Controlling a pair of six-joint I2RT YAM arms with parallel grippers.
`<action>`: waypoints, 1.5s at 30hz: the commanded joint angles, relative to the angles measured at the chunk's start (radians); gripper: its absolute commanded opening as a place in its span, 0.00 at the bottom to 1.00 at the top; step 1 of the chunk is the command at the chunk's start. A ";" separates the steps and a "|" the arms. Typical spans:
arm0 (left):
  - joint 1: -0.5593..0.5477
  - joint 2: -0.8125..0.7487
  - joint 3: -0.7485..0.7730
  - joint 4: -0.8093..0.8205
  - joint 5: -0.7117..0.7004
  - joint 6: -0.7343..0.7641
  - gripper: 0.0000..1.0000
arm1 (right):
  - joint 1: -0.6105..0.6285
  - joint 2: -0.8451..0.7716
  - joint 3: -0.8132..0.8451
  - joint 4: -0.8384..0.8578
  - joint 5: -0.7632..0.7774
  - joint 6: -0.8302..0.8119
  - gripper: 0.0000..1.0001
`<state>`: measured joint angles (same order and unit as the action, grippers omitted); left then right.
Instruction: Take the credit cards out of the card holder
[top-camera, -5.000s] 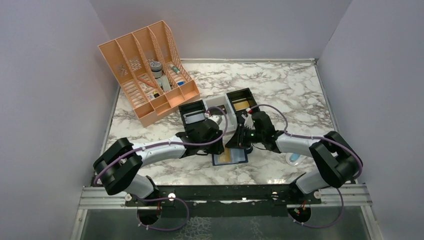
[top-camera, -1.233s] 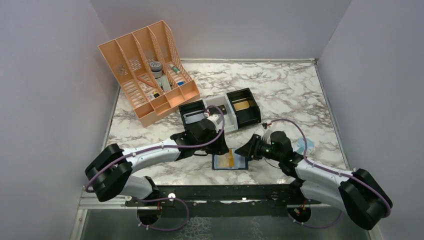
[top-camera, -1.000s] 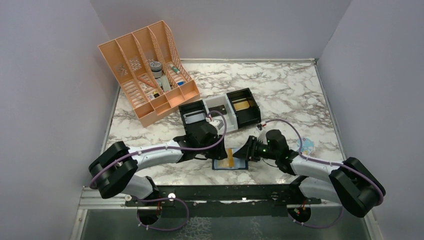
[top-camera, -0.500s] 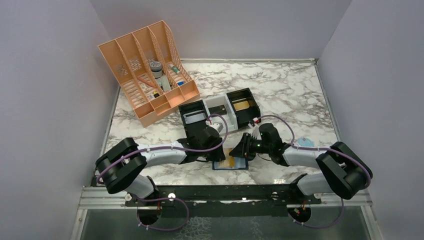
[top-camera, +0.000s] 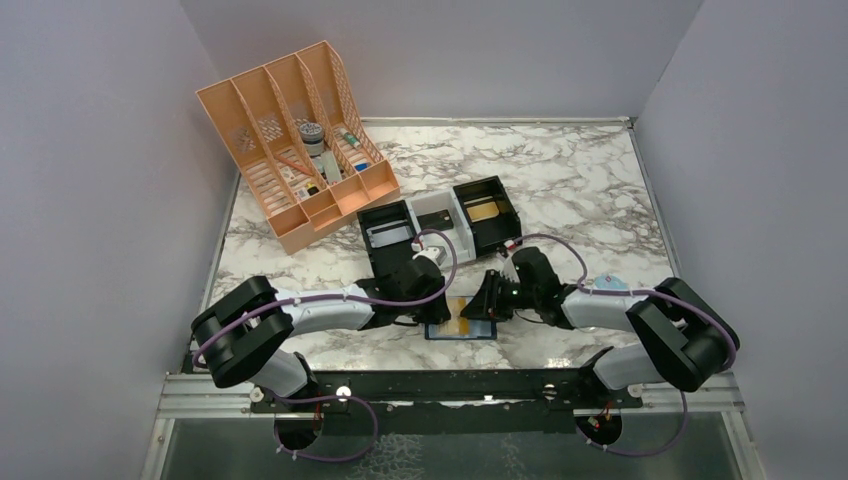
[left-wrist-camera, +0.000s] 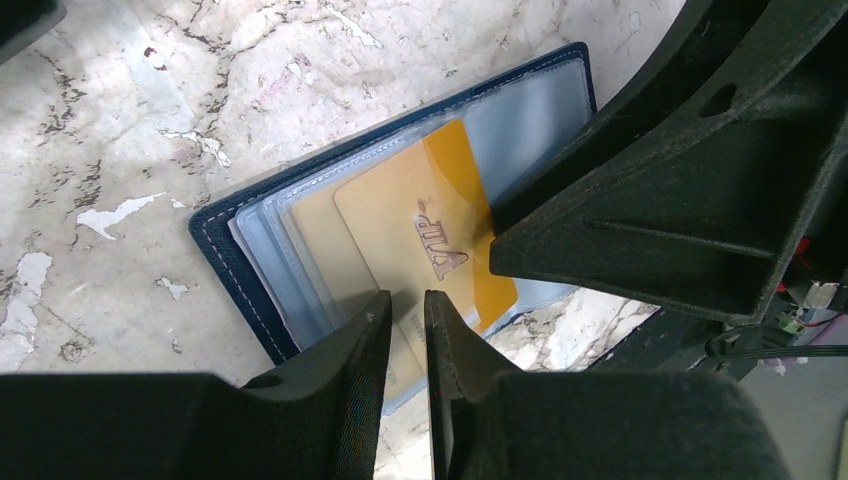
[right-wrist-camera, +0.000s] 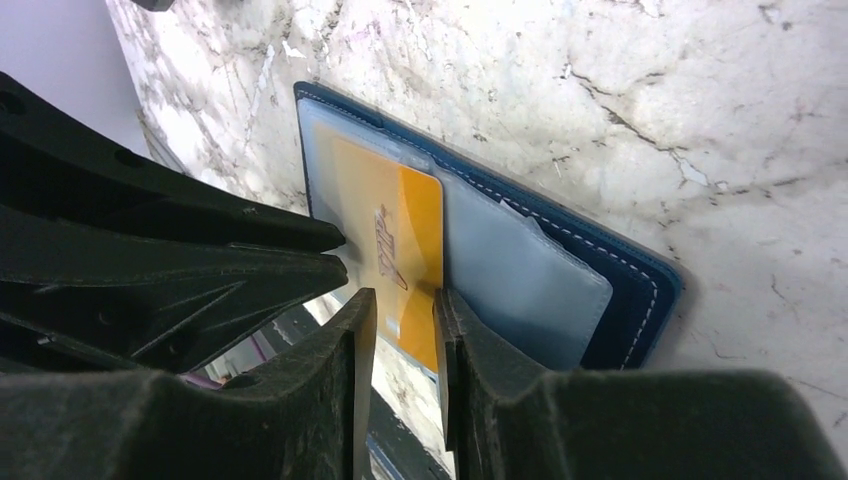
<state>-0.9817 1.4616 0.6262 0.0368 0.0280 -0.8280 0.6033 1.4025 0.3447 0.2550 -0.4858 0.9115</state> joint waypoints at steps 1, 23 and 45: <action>-0.002 0.007 -0.005 -0.125 -0.070 0.032 0.23 | 0.004 -0.046 -0.007 -0.084 0.134 -0.014 0.29; -0.012 0.026 0.010 -0.132 -0.065 0.040 0.22 | 0.006 0.041 -0.014 0.010 0.021 0.000 0.22; -0.015 0.039 0.023 -0.149 -0.067 0.055 0.20 | -0.043 0.008 -0.068 0.123 -0.048 0.071 0.05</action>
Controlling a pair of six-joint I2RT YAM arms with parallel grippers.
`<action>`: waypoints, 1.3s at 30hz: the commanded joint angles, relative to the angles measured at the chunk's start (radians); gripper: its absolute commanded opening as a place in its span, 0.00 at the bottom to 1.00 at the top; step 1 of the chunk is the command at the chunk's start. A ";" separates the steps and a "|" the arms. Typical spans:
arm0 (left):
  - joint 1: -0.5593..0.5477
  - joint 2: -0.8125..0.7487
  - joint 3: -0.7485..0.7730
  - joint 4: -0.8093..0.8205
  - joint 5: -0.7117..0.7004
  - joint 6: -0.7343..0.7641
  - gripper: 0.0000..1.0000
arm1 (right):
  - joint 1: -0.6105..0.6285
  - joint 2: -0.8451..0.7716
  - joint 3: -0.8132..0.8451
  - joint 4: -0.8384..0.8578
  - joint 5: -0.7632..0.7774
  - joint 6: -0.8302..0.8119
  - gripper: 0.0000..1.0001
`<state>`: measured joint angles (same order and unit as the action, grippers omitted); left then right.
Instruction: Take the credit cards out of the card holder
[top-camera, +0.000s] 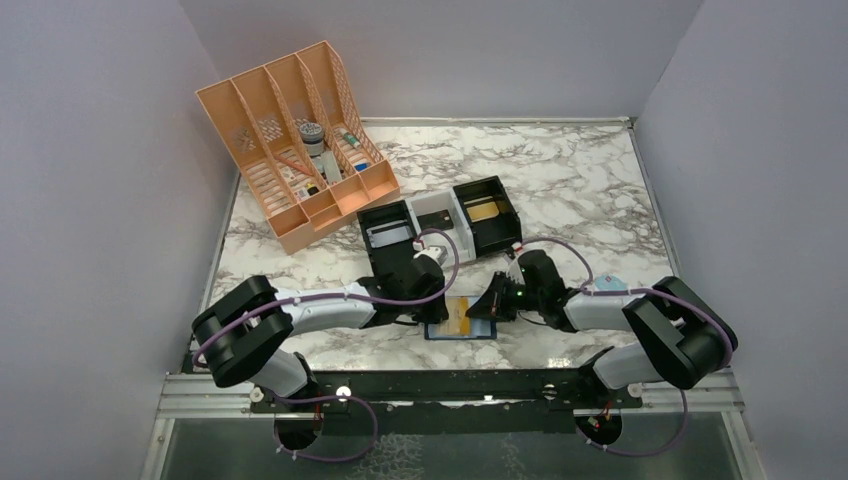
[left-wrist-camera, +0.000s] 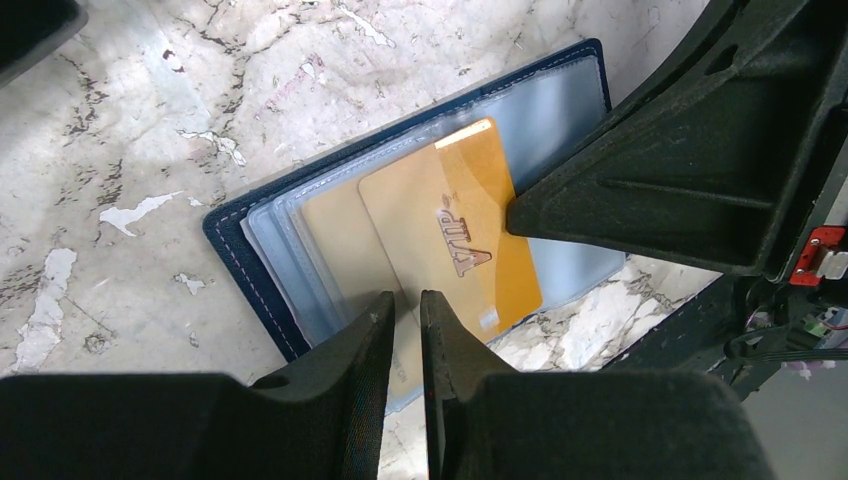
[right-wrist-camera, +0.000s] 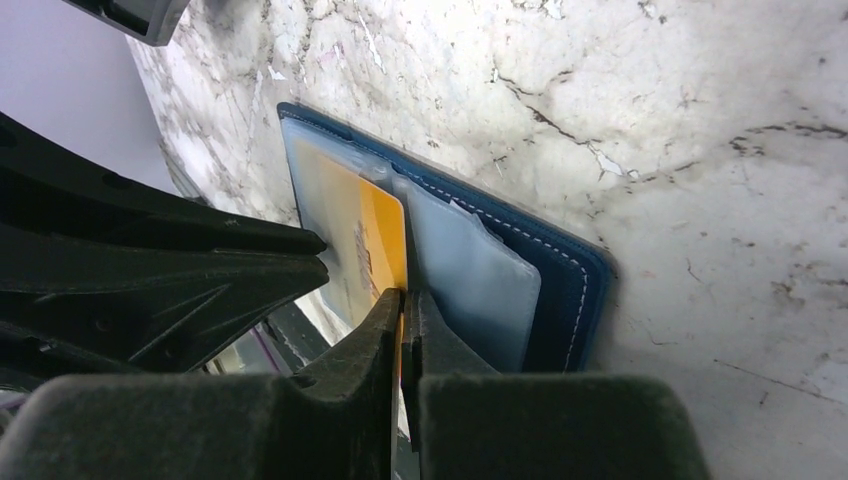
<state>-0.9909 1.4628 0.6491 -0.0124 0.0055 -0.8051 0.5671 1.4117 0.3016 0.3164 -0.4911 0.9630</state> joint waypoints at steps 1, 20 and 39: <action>-0.006 0.042 0.003 -0.098 -0.044 0.033 0.20 | -0.008 0.013 -0.031 0.094 -0.072 0.026 0.11; -0.011 0.070 0.022 -0.123 -0.056 0.034 0.18 | -0.012 0.032 -0.030 0.083 -0.018 0.017 0.01; -0.015 0.097 0.059 -0.123 -0.030 0.039 0.18 | -0.003 0.130 -0.036 0.301 -0.133 0.113 0.22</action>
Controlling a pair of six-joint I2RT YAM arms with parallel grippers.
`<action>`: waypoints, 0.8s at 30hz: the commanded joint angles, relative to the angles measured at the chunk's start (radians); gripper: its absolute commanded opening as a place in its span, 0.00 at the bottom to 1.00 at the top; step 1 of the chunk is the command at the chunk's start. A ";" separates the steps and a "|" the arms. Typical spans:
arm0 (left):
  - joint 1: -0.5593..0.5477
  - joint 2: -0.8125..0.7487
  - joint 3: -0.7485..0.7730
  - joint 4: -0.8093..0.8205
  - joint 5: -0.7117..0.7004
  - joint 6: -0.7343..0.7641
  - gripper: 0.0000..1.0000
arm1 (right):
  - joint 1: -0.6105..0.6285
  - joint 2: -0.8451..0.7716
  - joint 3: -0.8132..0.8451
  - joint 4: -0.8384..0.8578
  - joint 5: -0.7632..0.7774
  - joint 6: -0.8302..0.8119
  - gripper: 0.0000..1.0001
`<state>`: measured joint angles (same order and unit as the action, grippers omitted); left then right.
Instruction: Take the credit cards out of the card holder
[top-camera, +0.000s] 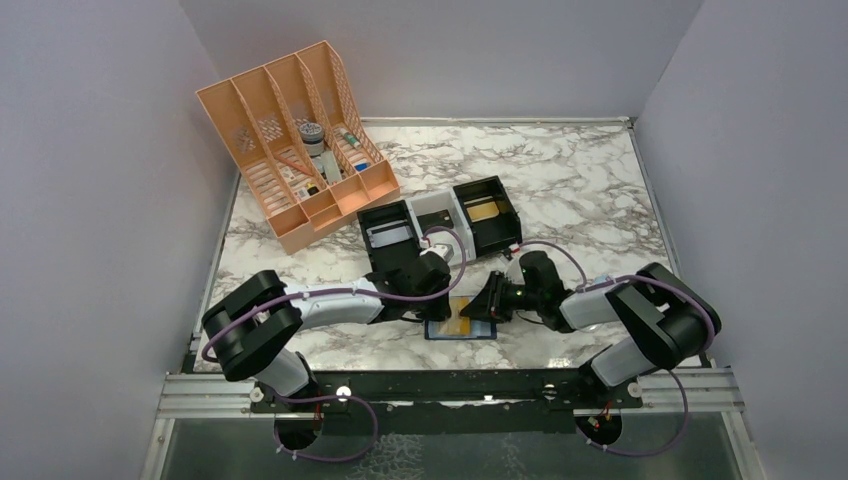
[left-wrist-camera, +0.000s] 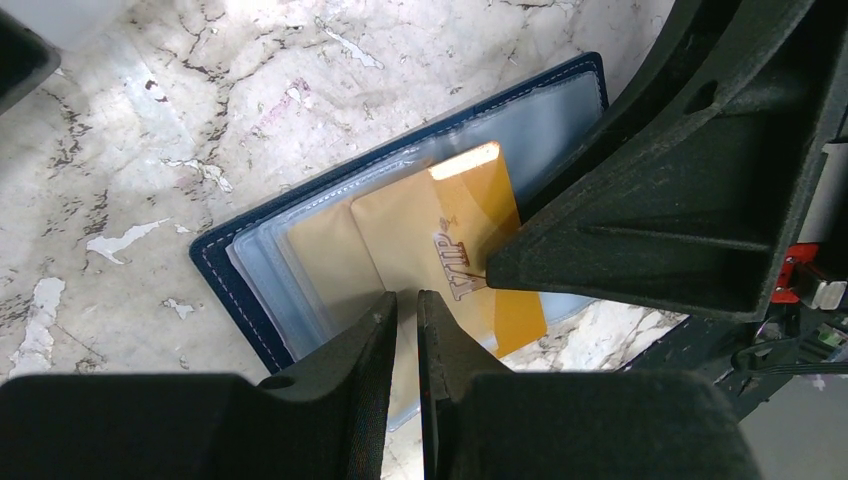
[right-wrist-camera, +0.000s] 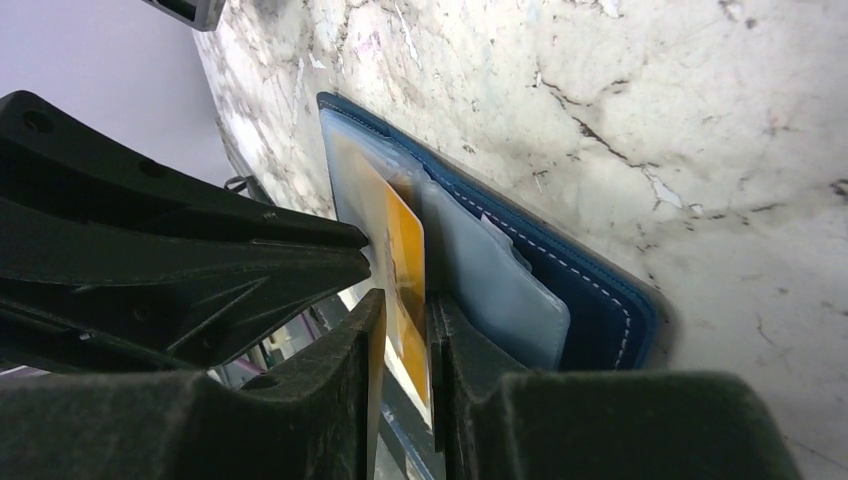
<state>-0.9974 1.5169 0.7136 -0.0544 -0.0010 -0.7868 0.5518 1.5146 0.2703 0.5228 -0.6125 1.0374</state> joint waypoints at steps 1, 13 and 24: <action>-0.009 0.043 -0.006 -0.081 -0.025 0.019 0.18 | 0.012 0.035 -0.019 0.137 -0.024 0.051 0.22; -0.010 0.045 -0.010 -0.085 -0.026 0.018 0.17 | 0.036 0.073 -0.038 0.241 -0.038 0.053 0.13; -0.010 0.037 -0.018 -0.087 -0.033 0.017 0.17 | 0.035 -0.034 -0.020 0.037 0.008 0.000 0.24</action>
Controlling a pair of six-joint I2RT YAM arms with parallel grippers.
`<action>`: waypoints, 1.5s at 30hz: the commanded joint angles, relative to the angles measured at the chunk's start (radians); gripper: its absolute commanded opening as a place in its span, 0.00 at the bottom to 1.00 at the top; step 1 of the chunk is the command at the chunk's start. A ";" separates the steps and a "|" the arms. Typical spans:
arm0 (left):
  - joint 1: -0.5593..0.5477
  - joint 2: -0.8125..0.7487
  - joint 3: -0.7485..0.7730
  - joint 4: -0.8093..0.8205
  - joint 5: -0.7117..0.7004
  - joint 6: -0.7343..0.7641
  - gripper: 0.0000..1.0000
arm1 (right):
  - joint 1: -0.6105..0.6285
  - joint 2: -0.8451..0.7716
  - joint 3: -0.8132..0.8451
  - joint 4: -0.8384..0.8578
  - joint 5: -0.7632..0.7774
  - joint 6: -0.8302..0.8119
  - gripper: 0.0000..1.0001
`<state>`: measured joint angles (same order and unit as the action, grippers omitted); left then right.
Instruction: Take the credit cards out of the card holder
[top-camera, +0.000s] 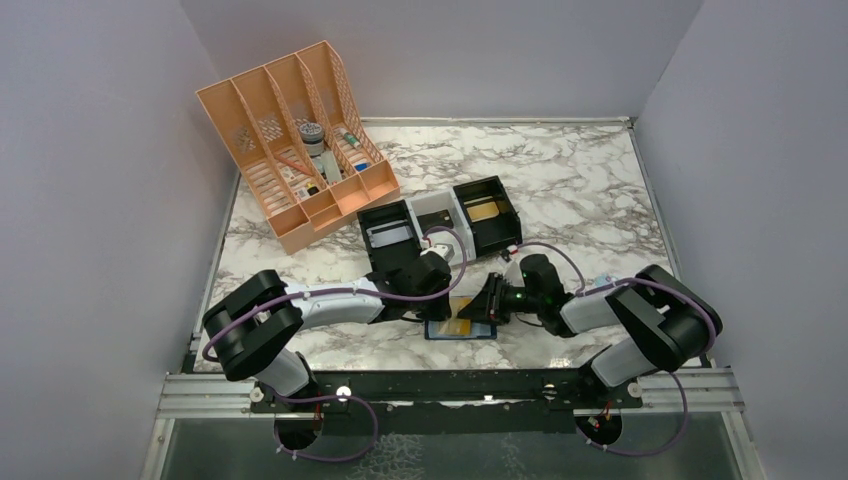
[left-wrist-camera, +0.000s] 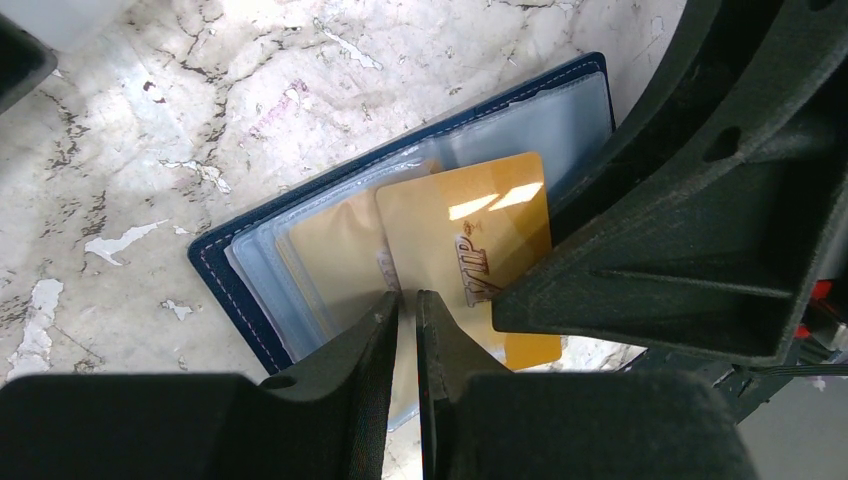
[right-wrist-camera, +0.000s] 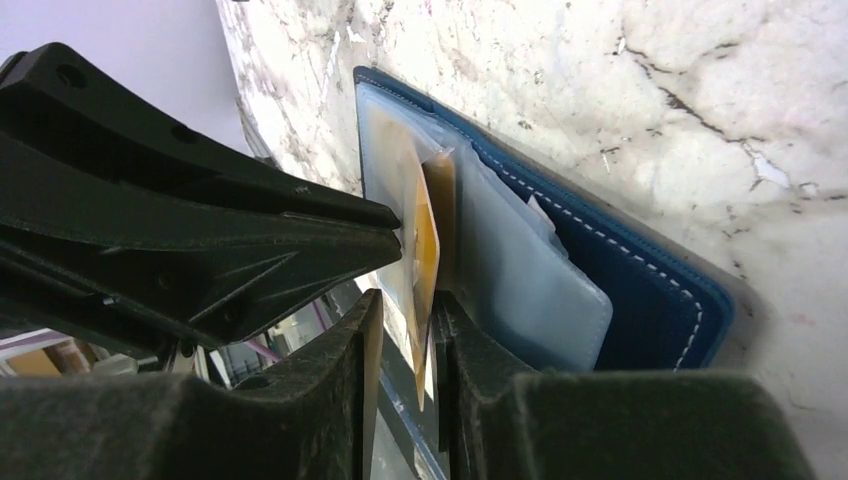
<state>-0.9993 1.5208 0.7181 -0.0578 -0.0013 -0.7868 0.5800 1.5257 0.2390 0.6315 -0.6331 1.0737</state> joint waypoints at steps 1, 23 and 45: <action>-0.008 0.034 -0.021 -0.084 -0.032 0.018 0.17 | 0.007 -0.053 0.013 -0.081 0.030 -0.039 0.21; -0.008 -0.082 0.006 -0.036 -0.029 0.046 0.34 | 0.006 -0.462 0.121 -0.582 0.387 -0.310 0.01; 0.104 -0.296 0.003 -0.147 -0.201 0.057 0.90 | 0.005 -0.501 0.429 -0.719 0.958 -0.738 0.01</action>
<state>-0.9215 1.2736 0.7467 -0.1795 -0.1600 -0.7071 0.5835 0.9627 0.6006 -0.0372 0.2298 0.4351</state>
